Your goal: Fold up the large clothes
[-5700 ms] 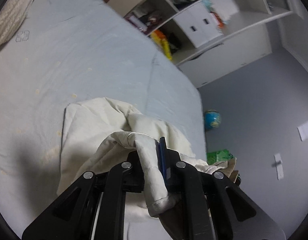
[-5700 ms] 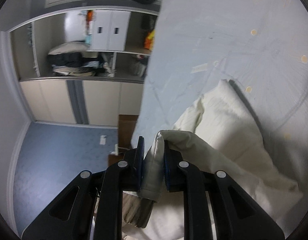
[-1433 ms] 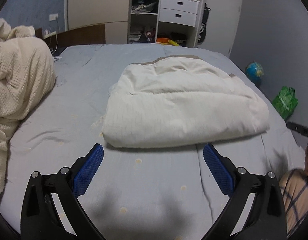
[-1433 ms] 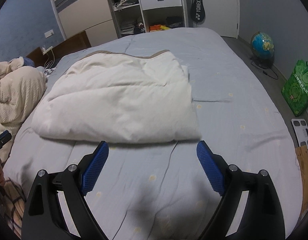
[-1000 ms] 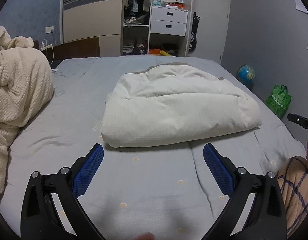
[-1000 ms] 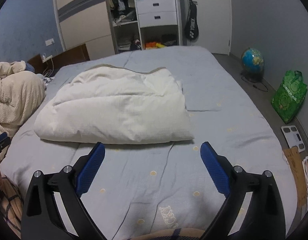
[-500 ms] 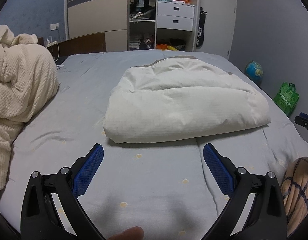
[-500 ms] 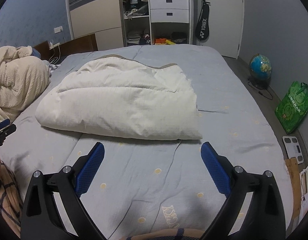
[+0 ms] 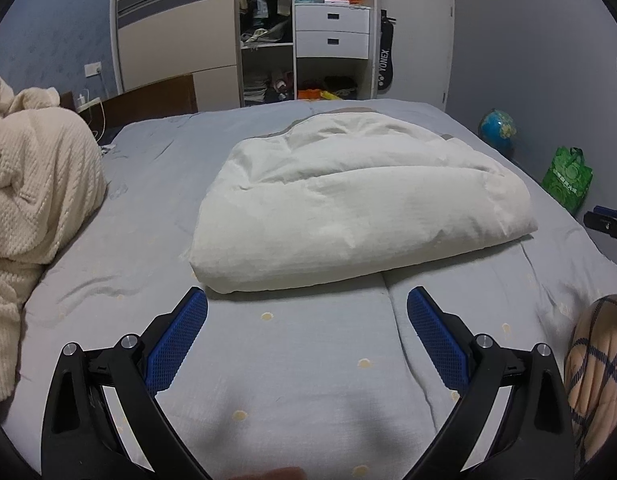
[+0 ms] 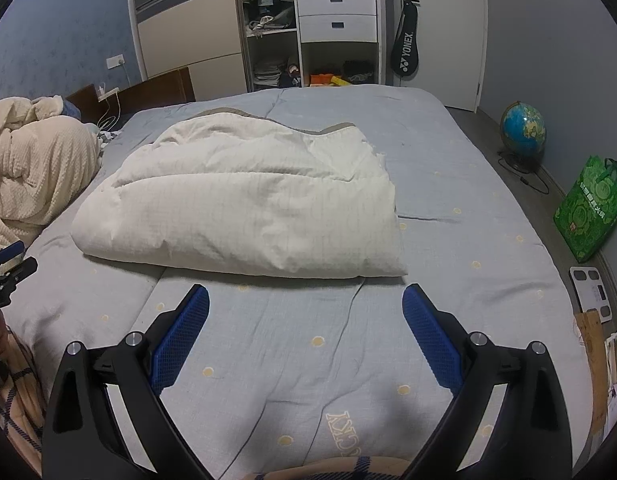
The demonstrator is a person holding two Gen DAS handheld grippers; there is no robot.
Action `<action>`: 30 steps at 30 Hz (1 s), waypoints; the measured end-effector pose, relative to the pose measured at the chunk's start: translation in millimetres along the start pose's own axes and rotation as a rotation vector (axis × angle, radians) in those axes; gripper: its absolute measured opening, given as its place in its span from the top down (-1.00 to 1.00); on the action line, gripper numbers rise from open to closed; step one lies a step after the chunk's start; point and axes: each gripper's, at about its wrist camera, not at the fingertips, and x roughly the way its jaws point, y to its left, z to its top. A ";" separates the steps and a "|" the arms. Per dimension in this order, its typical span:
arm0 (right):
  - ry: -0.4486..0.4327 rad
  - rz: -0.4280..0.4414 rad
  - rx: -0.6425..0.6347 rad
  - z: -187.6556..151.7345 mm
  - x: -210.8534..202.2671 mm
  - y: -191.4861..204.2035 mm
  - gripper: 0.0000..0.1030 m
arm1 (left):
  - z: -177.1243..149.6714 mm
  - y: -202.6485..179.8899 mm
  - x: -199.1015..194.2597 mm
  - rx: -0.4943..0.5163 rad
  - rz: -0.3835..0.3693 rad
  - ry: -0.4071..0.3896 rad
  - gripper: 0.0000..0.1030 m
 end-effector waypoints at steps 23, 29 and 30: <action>0.001 0.000 0.000 -1.3 -0.4 1.7 -0.81 | 0.0 -2.3 0.8 0.009 -0.005 0.000 -0.87; 0.001 0.000 0.000 -1.1 -0.4 1.4 -0.81 | 0.1 -2.5 0.7 0.006 -0.004 0.000 -0.87; 0.001 0.001 0.000 -1.2 -0.4 1.5 -0.81 | 0.1 -2.2 0.6 0.007 -0.004 0.001 -0.87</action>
